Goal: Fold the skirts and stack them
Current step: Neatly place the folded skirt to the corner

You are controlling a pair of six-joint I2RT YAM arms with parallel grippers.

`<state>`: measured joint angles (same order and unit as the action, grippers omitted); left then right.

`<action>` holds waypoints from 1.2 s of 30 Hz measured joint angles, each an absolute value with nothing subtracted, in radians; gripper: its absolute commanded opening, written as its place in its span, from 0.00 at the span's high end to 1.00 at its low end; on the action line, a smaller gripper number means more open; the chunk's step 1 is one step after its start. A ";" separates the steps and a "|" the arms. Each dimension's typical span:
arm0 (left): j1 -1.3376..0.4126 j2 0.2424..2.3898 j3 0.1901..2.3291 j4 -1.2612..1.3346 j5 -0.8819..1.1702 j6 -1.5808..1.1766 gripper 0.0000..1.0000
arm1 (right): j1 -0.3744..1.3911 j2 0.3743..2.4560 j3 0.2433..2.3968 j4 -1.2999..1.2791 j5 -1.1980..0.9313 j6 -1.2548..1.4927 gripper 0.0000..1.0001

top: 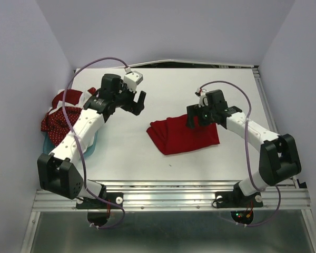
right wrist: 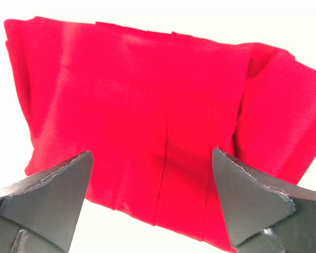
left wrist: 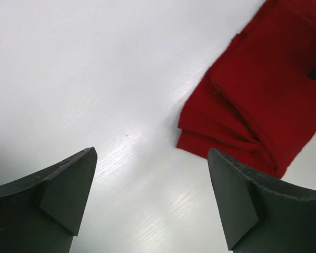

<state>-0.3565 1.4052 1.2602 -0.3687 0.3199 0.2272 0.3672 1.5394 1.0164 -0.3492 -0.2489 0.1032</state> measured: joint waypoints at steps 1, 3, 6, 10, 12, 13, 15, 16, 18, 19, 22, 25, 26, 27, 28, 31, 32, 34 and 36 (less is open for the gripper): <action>-0.345 1.394 1.263 -0.370 0.309 0.228 0.02 | 0.367 1.529 1.034 -0.360 -0.243 0.102 0.00; -0.319 1.375 1.278 -0.376 0.273 0.236 0.01 | 0.371 1.504 1.066 -0.381 -0.238 0.101 0.01; -0.294 1.357 1.291 -0.379 0.213 0.253 0.01 | 0.404 1.477 1.093 -0.407 -0.230 0.102 0.02; -0.288 1.336 1.291 -0.394 0.145 0.281 0.01 | 0.487 1.482 1.093 -0.439 -0.223 0.110 0.02; -0.286 1.327 1.290 -0.398 0.128 0.286 0.02 | 0.519 1.501 1.094 -0.443 -0.207 0.112 0.02; -0.285 1.322 1.288 -0.399 0.127 0.285 0.01 | 0.536 1.524 1.094 -0.442 -0.190 0.112 0.02; -0.281 1.308 1.276 -0.400 0.126 0.285 0.01 | 0.556 1.577 1.094 -0.442 -0.161 0.113 0.02; -0.279 1.299 1.266 -0.403 0.126 0.285 0.02 | 0.566 1.614 1.095 -0.442 -0.144 0.115 0.02; -0.279 1.289 1.251 -0.405 0.126 0.285 0.02 | 0.575 1.679 1.099 -0.442 -0.113 0.123 0.02; -0.277 1.283 1.242 -0.410 0.126 0.285 0.01 | 0.577 1.720 1.099 -0.441 -0.084 0.128 0.02; -0.273 1.274 1.222 -0.413 0.128 0.285 0.01 | 0.575 1.745 1.128 -0.435 -0.035 0.135 0.02; -0.267 1.270 1.207 -0.421 0.143 0.282 0.01 | 0.522 1.763 1.133 -0.426 -0.031 0.134 0.01; -0.266 1.270 1.201 -0.424 0.153 0.279 0.01 | 0.501 1.767 1.137 -0.425 -0.036 0.126 0.01; -0.266 1.270 1.197 -0.427 0.164 0.278 0.01 | 0.464 1.772 1.142 -0.424 -0.045 0.114 0.00; -0.264 1.270 1.194 -0.427 0.178 0.277 0.01 | 0.420 1.781 1.151 -0.419 -0.062 0.093 0.00; -0.262 1.272 1.191 -0.432 0.217 0.271 0.01 | 0.280 1.818 1.191 -0.402 -0.092 0.027 0.00; -0.261 1.275 1.191 -0.432 0.234 0.267 0.01 | 0.227 1.838 1.211 -0.390 -0.101 -0.007 0.00; -0.260 1.282 1.191 -0.432 0.265 0.262 0.01 | 0.136 1.883 1.261 -0.374 -0.123 -0.073 0.00; -0.260 1.293 1.191 -0.434 0.293 0.259 0.01 | 0.073 1.929 1.314 -0.363 -0.141 -0.123 0.00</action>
